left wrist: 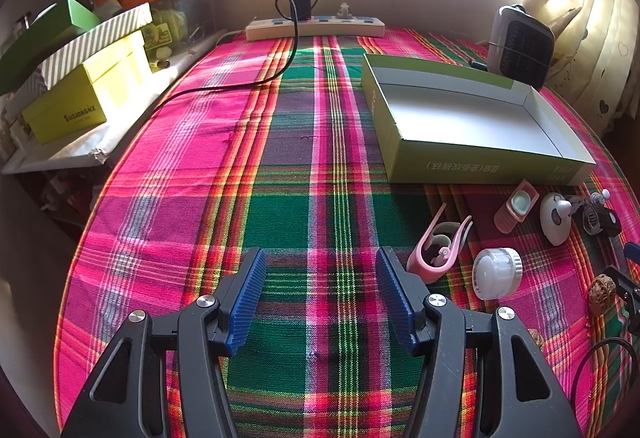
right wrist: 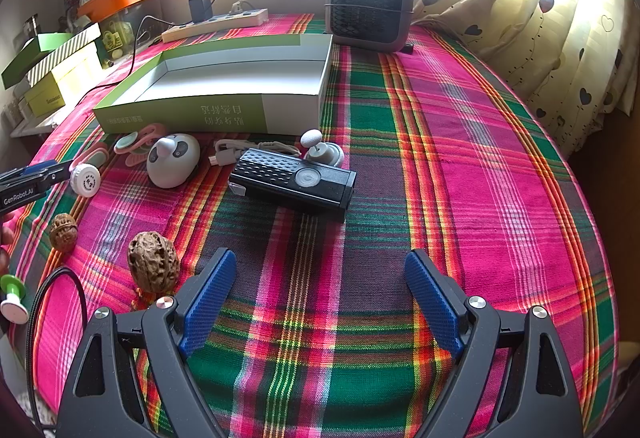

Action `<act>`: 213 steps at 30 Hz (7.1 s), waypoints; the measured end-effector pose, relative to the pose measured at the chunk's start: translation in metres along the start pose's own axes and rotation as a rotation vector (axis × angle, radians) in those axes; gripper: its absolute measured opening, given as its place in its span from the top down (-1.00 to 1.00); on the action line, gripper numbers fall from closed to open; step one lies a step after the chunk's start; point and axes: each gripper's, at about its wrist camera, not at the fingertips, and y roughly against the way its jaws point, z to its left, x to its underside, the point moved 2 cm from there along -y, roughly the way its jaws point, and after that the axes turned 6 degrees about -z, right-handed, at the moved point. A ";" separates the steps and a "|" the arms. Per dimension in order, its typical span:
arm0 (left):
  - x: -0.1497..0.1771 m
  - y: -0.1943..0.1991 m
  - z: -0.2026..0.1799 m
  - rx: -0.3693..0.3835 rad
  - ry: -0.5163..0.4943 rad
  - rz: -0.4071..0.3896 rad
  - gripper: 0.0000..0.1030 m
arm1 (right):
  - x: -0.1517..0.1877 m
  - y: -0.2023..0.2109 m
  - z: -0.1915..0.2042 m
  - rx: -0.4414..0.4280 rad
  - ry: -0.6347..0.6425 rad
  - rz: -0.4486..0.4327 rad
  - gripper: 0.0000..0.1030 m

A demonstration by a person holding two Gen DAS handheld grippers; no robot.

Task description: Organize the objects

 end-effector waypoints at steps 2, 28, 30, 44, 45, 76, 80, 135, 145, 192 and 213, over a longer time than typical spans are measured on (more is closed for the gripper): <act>0.000 0.000 0.000 0.000 0.000 0.000 -0.09 | 0.000 0.000 0.000 0.000 0.000 0.000 -0.68; 0.000 0.000 0.000 -0.001 -0.001 -0.001 -0.12 | 0.000 0.000 0.000 0.001 0.000 0.000 -0.68; 0.000 0.000 0.000 -0.001 -0.002 -0.001 -0.12 | 0.000 0.000 0.000 0.001 0.000 0.000 -0.68; 0.005 0.024 0.007 0.025 0.017 0.013 -0.11 | -0.002 0.015 0.021 -0.111 0.060 -0.071 -0.68; 0.006 0.030 0.008 0.029 0.024 0.007 -0.11 | -0.004 0.016 0.023 -0.130 0.071 -0.078 -0.68; 0.088 0.123 -0.019 0.229 -0.045 -0.004 -0.11 | 0.009 0.015 0.068 -0.305 0.194 -0.046 -0.53; 0.092 0.121 -0.021 0.239 -0.056 0.014 -0.11 | 0.010 0.012 0.071 -0.307 0.203 -0.034 -0.51; 0.086 0.103 -0.029 0.221 -0.105 0.029 0.40 | 0.008 0.008 0.069 -0.259 0.218 -0.038 0.40; 0.069 0.095 -0.034 0.228 -0.114 0.015 0.40 | -0.001 0.012 0.067 -0.250 0.206 -0.059 0.40; -0.043 0.031 -0.074 0.275 -0.169 -0.048 0.40 | -0.073 -0.011 0.052 -0.204 0.135 -0.097 0.40; -0.088 -0.023 -0.074 0.283 -0.135 -0.020 0.40 | -0.118 -0.052 0.050 -0.177 0.116 -0.073 0.40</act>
